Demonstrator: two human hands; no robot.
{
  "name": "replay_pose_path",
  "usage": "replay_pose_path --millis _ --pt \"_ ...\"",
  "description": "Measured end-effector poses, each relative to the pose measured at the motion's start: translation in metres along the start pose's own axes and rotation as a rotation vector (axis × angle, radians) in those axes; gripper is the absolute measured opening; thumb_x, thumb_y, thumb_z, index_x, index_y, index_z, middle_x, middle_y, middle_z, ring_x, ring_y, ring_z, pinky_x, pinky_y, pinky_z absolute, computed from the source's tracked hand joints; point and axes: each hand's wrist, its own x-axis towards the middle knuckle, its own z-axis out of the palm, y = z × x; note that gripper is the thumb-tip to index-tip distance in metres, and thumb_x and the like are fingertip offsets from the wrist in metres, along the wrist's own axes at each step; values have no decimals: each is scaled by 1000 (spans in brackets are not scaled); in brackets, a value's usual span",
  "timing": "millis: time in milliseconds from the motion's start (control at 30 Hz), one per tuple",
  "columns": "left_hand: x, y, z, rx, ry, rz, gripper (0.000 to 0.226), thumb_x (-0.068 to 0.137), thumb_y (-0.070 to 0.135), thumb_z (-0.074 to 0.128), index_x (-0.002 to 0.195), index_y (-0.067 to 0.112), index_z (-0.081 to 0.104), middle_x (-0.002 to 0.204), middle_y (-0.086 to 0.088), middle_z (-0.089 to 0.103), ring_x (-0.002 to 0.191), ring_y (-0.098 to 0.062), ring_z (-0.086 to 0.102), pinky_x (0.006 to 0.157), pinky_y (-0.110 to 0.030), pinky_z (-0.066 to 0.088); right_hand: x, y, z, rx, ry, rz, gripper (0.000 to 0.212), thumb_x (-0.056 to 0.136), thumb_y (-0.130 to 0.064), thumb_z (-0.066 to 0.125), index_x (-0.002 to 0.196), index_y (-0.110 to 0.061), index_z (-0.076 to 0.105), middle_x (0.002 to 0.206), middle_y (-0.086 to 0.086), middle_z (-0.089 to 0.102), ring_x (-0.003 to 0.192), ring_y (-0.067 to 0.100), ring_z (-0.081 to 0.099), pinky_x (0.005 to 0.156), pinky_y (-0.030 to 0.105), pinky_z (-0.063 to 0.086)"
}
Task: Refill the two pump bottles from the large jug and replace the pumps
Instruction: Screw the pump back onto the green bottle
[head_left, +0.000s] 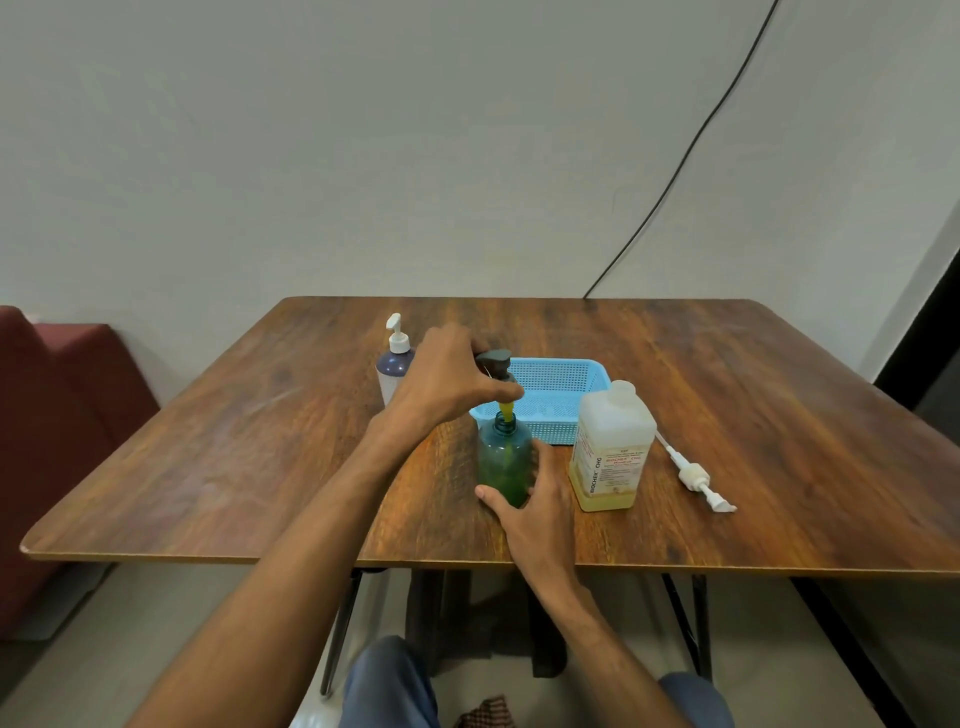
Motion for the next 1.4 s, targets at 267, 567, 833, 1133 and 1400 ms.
replay_pose_path --millis 267,567,833,1133,1400 --pt "-5 -6 14 -55 -42 -46 33 71 26 88 85 -1 74 107 -5 76 68 -11 71 49 -9 47 0 0 0 -12 10 -3 85 76 -41 84 145 -32 36 141 -15 48 127 3 45 104 34 48" --pt "-12 -24 26 -142 -100 -31 45 72 27 87 111 7 74 112 1 74 78 -8 72 67 -16 59 1 2 1 -7 15 -14 86 74 -40 86 144 -34 36 138 -14 52 127 8 52 100 39 54" --pt "-26 -38 32 -456 -38 -108 46 71 9 86 111 9 62 88 -6 75 80 -17 74 77 -28 61 1 2 1 21 4 -18 85 75 -39 86 144 -33 37 134 -16 51 125 6 51 100 31 51" --pt "-43 -34 73 -663 134 -138 39 73 22 87 105 10 67 107 2 75 100 -11 72 88 -27 58 0 -1 0 29 9 -31 86 76 -31 86 145 -37 35 133 -23 47 125 0 48 98 22 47" --pt "-43 -43 69 -564 92 -44 28 86 29 71 111 17 70 115 6 68 108 -20 65 94 -49 55 0 0 1 5 12 -14 81 76 -27 86 143 -32 39 126 -22 49 115 -6 47 93 17 45"
